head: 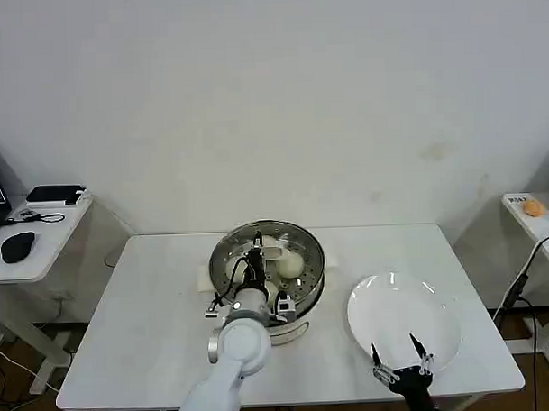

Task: Take steamed baozi put them in steamer then cover it.

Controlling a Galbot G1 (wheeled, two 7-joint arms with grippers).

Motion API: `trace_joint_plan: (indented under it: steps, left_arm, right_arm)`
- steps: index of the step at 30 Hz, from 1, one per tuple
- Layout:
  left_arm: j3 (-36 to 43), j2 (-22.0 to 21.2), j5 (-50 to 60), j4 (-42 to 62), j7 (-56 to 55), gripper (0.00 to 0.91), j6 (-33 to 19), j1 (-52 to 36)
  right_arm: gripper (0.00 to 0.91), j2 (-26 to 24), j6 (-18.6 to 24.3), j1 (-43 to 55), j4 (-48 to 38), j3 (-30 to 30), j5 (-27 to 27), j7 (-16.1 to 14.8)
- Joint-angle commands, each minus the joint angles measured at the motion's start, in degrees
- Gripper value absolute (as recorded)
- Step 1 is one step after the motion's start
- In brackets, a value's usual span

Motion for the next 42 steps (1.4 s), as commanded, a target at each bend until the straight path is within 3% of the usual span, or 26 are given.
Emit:
trace_joint_plan:
  steps: [1, 2, 14, 26, 31, 32, 34, 37, 39, 41, 42]
  left_arm:
    - [-0.2, -0.4, 0.1, 0.4, 0.0, 0.06, -0.5, 0.1]
    - [-0.3, -0.4, 0.0, 0.3, 0.1, 0.907, -0.7, 0.2]
    - [-0.5, 2.0, -2.4, -6.5, -1.5, 0.907, -0.7, 2.8]
    - [-0.6, 9.6, -9.3, -19.7, -3.2, 0.907, -0.9, 10.2]
    - [-3.4, 15.3, -18.5, -26.8, -7.1, 0.907, -2.6, 16.1]
    - [-4.7, 16.8, -25.3, -28.2, -10.0, 0.907, -2.7, 18.1]
    - [-7.6, 17.7, -32.0, -28.4, -14.2, 0.907, -5.0, 21.0]
    - [-14.4, 18.4, -62.2, -21.1, -29.1, 0.907, -13.9, 25.2]
    - [-18.0, 17.5, -76.8, -14.7, -37.5, 0.907, -26.3, 26.5]
    - [-25.5, 16.0, -90.3, -10.4, -31.5, 0.907, -37.2, 29.6]
    - [-27.8, 16.3, -94.8, -9.8, -30.8, 0.907, -37.6, 31.6]
  right_arm:
    - [0.907, -0.1, 0.0, 0.0, 0.0, 0.0, -0.1, 0.0]
    - [0.907, -0.1, 0.0, 0.0, 0.0, 0.0, -0.1, 0.0]
    - [0.907, -0.2, -0.1, 0.1, -0.2, -0.5, -0.1, 0.0]
    - [0.907, -0.5, 0.0, 0.0, -0.5, -1.0, 0.0, 0.1]
    - [0.907, -1.3, -0.8, -0.2, -0.3, -1.8, 3.4, -0.1]
    - [0.907, -1.3, -0.7, -0.1, -0.5, -2.0, 3.3, -0.1]
    - [0.907, -1.3, -0.6, 0.0, -0.6, -2.1, 2.9, 0.0]
    - [0.907, -1.3, -0.5, -0.4, -0.1, -2.8, 3.0, 0.1]
    - [0.907, -1.4, -0.3, -0.7, 0.1, -3.2, 2.7, 0.1]
    - [0.907, -1.4, -0.4, -1.0, 0.7, -3.7, 2.6, 0.1]
    - [0.907, -1.4, -0.3, -1.2, 1.0, -3.8, 2.5, 0.0]
